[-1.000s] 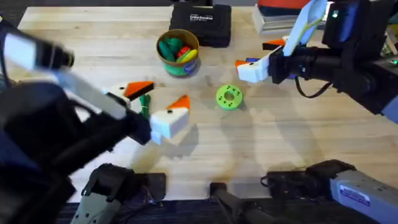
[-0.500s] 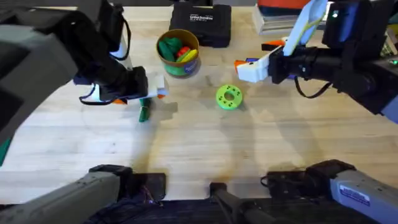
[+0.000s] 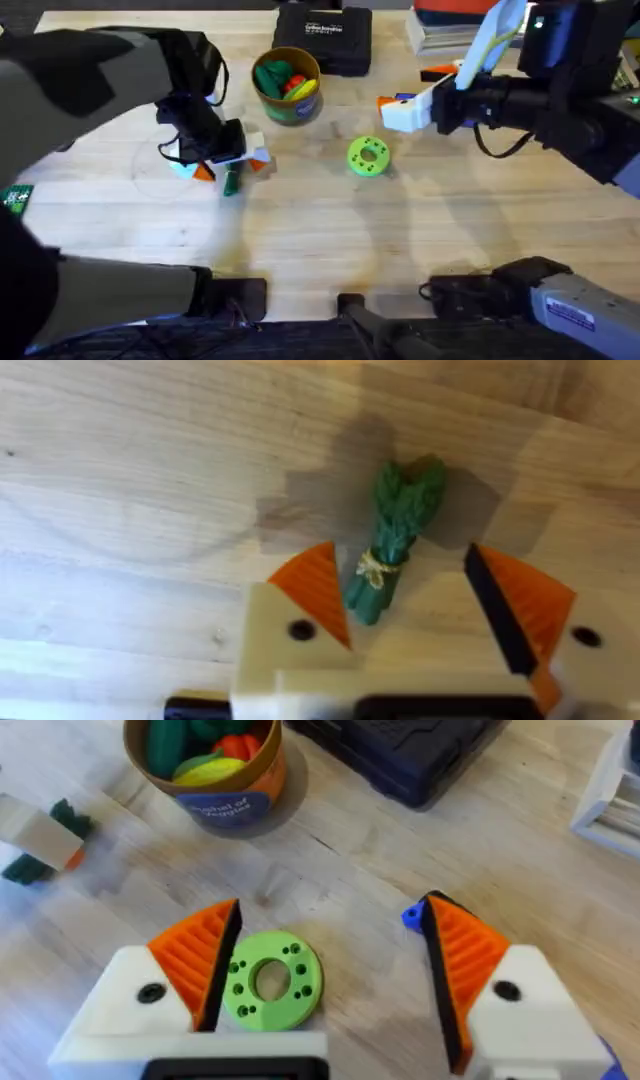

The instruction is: Pick up the gripper from the table and insert it into the empty holder that is missing its gripper. Then pick up a screw, insert it into the mounting hole, and use the screwdriver to tighten it. Finally, clean up the table by picking up the vegetable and placing it into the bucket.

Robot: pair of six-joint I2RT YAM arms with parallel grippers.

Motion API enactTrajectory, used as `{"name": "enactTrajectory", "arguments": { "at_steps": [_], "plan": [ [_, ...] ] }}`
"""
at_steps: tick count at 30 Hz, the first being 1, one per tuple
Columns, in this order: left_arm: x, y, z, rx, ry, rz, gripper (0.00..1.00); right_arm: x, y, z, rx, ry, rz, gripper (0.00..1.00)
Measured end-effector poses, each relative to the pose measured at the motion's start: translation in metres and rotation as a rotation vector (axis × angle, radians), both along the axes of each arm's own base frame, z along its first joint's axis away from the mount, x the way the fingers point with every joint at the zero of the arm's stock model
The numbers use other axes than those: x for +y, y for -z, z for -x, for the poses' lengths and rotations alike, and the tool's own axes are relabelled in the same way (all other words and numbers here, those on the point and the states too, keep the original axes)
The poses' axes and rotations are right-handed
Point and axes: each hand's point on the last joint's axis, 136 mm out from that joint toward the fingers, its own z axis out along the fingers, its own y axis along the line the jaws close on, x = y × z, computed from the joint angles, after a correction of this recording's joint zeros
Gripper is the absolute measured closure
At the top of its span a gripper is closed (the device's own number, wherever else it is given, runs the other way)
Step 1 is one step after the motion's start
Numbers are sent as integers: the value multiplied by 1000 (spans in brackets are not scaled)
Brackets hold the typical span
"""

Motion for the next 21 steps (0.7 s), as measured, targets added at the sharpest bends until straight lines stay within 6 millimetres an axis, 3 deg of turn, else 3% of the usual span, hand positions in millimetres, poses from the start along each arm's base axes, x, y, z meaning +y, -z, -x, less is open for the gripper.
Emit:
{"name": "enactTrajectory", "arguments": {
  "at_steps": [3,5,6,9,11,15,18,21],
  "plan": [
    [0,11,-5,11,0,-1,537,0,0,0,0,0,0,7],
    [0,13,-9,0,0,-3,865,0,0,0,0,0,0,7],
    [0,13,-10,-5,2,-3,959,0,0,0,0,0,0,7],
    [0,11,-3,29,2,-5,985,0,0,0,0,0,0,7],
    [1,3,12,102,1,-10,985,0,0,0,0,0,0,7],
    [2,-27,22,180,1,-15,985,0,0,0,0,0,0,7],
    [1,-62,6,143,1,-11,986,0,0,0,0,0,0,7],
    [-6,-94,-27,12,-1,23,986,0,0,0,0,0,0,7]
  ]
}}
